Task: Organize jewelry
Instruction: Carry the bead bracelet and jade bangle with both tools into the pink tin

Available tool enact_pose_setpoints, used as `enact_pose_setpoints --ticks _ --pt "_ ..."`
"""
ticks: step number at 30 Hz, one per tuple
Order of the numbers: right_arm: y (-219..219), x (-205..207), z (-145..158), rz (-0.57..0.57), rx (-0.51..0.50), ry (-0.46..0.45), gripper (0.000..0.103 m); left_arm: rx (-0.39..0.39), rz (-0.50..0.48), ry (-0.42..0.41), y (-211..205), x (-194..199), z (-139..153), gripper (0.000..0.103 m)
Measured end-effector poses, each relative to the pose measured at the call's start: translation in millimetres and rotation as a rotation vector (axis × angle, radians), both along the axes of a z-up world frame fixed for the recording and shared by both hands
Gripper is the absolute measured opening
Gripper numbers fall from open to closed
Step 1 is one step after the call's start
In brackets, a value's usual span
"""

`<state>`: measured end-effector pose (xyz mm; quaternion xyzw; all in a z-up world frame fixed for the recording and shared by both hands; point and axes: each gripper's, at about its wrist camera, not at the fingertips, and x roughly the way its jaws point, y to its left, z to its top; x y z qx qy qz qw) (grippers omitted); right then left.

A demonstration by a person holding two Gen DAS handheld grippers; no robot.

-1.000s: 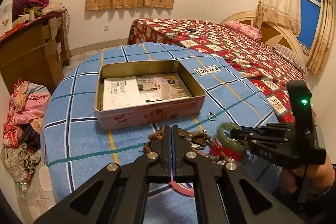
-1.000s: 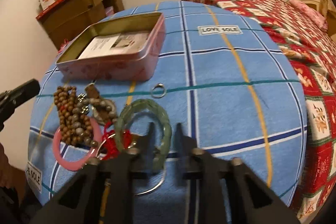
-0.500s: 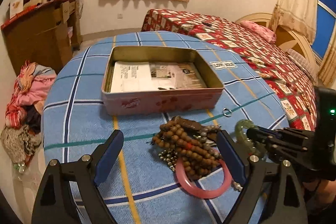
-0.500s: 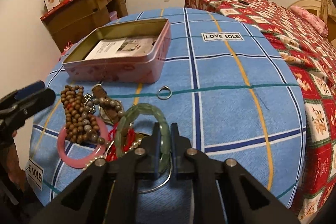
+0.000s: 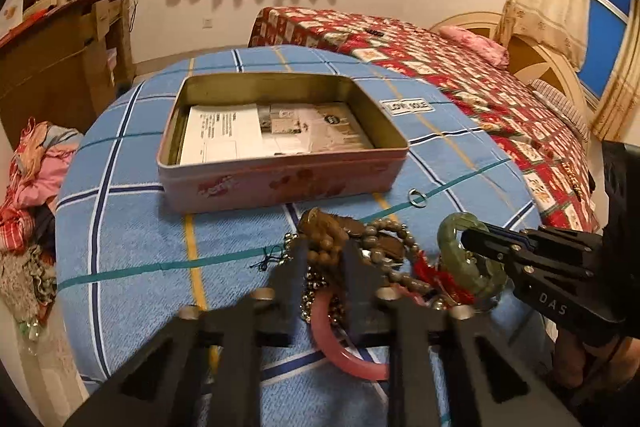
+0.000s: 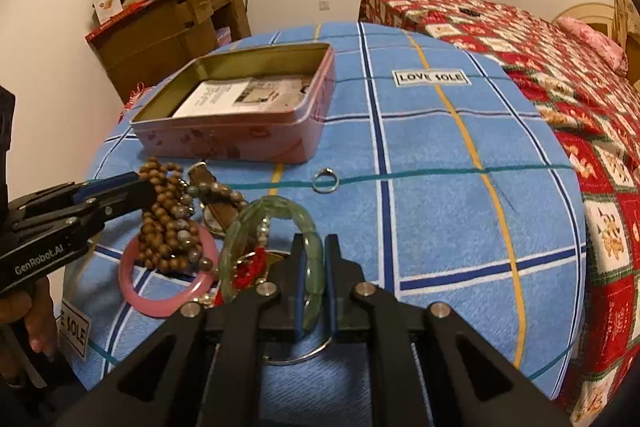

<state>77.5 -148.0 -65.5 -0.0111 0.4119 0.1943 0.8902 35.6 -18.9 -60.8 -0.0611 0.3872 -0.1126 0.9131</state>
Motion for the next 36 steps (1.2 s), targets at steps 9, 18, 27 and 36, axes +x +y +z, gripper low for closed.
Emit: enact_pose_setpoints --ticks 9,18,27,36 --pt "-3.4 -0.9 16.1 -0.011 0.013 -0.051 0.010 0.039 -0.032 -0.020 -5.1 -4.1 15.6 0.000" --pt "2.5 -3.0 8.7 0.010 0.001 -0.037 0.010 0.017 0.056 -0.017 -2.2 1.3 8.1 0.098" --pt "3.7 -4.2 6.0 0.014 0.000 -0.031 0.011 0.051 0.112 0.043 5.0 9.6 -5.9 0.071" --pt "6.3 -4.9 2.7 0.016 0.000 -0.023 0.011 0.011 0.055 0.056 -6.3 9.1 -10.2 0.051"
